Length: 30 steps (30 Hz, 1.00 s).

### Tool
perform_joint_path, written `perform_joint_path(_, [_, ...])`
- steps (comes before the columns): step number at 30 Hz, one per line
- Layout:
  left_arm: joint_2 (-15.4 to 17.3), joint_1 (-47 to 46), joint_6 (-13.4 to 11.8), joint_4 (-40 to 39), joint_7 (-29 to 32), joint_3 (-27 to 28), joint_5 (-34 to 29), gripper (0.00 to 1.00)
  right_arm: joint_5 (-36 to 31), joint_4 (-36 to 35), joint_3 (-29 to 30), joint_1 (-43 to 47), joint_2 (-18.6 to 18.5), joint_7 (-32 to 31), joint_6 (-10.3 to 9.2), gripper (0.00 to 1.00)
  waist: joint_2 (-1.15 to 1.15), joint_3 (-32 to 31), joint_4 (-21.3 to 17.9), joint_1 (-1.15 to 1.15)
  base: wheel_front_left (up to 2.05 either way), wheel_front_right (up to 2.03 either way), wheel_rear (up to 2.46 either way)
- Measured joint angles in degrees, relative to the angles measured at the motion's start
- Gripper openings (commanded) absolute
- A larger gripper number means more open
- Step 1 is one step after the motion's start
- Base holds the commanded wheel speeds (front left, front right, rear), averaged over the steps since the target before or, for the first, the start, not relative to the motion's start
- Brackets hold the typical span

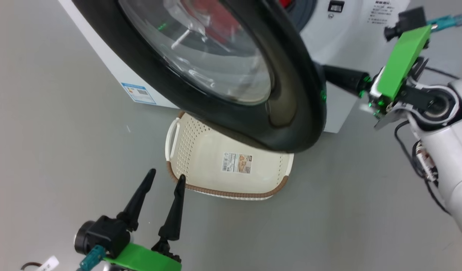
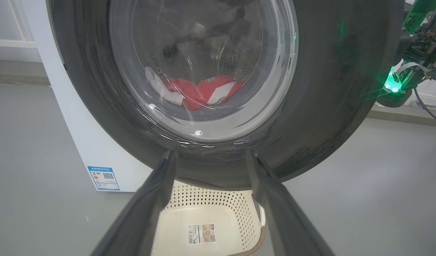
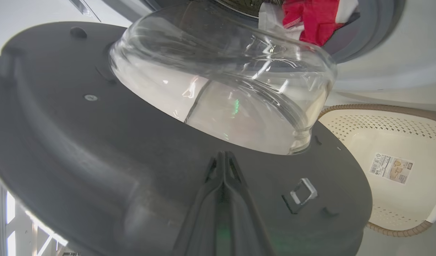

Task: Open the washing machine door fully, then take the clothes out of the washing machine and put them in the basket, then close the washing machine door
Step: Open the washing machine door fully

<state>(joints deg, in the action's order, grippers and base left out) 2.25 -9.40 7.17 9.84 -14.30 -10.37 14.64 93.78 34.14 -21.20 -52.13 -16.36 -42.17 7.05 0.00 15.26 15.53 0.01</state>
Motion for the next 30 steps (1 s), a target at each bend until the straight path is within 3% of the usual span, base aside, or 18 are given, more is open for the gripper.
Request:
perform_joint_path(12, [0.04, 4.11, 0.0, 0.64, 0.0, 0.14, -0.04, 1.0, -0.08, -6.5, -1.74, 8.27, 1.2, -2.35, 0.0, 0.0, 0.0, -4.56, 2.49, 0.0, 0.0, 0.0, 0.0])
perform_joint_path(30, [0.05, 6.8, 0.0, 1.76, 0.0, 1.86, -0.54, 1.0, -1.12, -13.37, -5.91, 15.91, 5.81, -5.69, 0.0, 0.0, 0.0, -7.56, 8.11, 0.0, 0.0, 0.0, 0.0])
